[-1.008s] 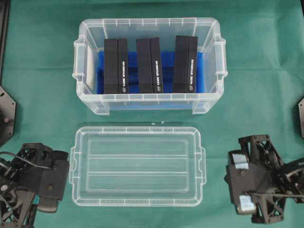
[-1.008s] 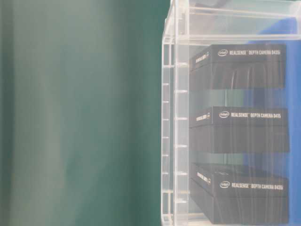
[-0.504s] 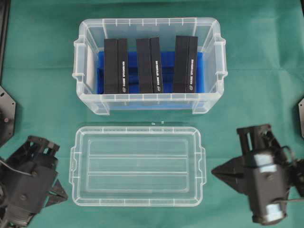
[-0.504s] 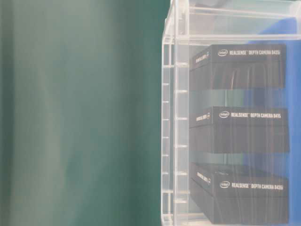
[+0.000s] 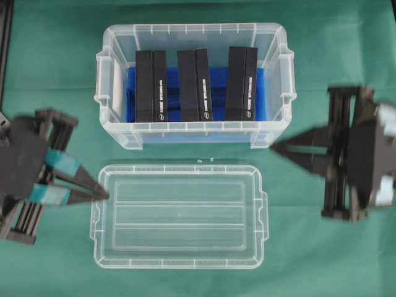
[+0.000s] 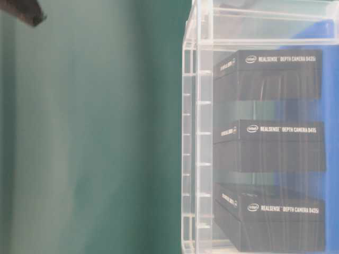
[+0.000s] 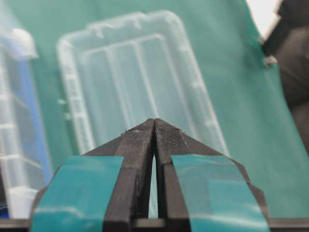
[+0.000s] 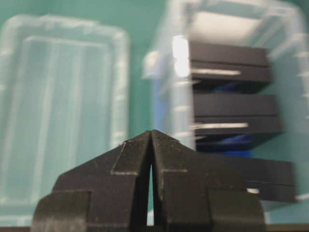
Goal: Clamp the lid of the box with both arms, then lift and open it.
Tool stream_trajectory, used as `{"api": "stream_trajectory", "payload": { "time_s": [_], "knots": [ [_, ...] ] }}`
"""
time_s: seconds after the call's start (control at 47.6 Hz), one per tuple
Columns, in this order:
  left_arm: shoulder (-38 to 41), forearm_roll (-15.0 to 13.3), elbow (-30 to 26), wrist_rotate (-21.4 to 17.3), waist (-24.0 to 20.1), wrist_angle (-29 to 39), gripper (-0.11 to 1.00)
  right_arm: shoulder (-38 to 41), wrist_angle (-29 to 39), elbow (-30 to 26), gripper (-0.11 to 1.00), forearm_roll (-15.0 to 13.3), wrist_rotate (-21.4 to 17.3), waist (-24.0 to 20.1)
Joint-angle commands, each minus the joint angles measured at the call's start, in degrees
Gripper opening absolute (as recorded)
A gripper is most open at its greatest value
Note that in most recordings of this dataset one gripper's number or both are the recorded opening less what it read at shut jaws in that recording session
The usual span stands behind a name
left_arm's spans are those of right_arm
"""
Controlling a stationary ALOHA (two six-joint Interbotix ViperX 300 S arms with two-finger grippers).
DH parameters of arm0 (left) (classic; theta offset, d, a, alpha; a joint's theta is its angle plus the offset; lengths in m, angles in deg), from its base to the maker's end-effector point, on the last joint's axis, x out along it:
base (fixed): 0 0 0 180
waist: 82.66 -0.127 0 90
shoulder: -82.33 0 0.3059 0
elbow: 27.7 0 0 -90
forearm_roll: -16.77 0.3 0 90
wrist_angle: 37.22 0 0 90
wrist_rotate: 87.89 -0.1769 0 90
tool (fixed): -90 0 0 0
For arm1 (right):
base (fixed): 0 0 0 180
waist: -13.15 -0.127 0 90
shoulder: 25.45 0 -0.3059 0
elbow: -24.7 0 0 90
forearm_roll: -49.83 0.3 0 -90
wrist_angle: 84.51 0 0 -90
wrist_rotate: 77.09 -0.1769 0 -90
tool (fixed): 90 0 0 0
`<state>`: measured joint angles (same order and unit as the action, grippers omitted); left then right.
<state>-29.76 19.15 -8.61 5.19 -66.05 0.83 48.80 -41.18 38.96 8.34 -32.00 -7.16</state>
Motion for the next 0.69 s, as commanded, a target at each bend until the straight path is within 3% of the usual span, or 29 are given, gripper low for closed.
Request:
{"api": "stream_trajectory", "payload": {
  "time_s": [0.0,0.294,0.672],
  "knots": [
    [-2.02,0.00,-1.14,-0.26,-2.29,-1.32,0.01,-1.93,-0.97,-0.97,0.00,-1.23,-0.09,2.37],
    [-7.65,-0.09,0.88,-5.63,-7.56,-6.50,0.01,-7.29,-3.96,0.97,0.00,-3.34,0.00,8.79],
    [-10.63,-0.09,1.85,-6.24,-16.79,-8.96,0.01,-11.95,-4.92,4.83,0.00,-4.57,0.09,15.91]
  ]
}}
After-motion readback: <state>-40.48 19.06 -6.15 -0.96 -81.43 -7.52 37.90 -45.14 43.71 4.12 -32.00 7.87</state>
